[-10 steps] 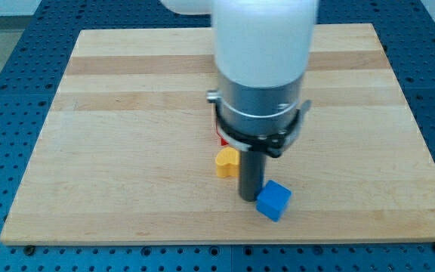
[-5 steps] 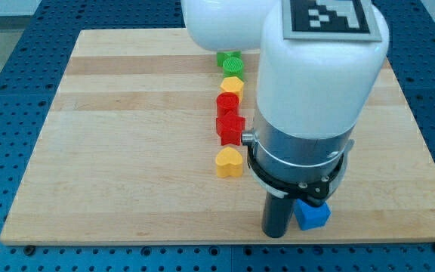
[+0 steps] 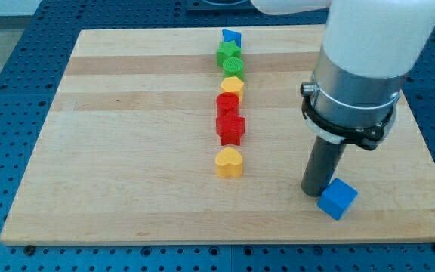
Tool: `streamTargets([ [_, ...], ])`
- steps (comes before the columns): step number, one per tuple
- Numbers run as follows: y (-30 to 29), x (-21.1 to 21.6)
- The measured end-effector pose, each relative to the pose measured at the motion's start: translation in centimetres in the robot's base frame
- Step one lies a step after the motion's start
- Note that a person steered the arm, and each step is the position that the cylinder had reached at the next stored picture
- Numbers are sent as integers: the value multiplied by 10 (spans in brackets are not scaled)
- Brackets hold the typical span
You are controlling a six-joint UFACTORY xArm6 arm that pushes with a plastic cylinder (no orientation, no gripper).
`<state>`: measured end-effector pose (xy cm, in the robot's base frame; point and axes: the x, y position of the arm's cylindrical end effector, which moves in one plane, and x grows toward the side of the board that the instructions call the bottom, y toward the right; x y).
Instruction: Move the blue cube to the right side of the board
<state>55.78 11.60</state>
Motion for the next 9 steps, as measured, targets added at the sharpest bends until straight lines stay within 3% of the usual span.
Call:
streamTargets([
  [2, -27, 0],
  [3, -41, 29],
  [4, -39, 29],
  [6, 15, 23],
  [9, 47, 13],
])
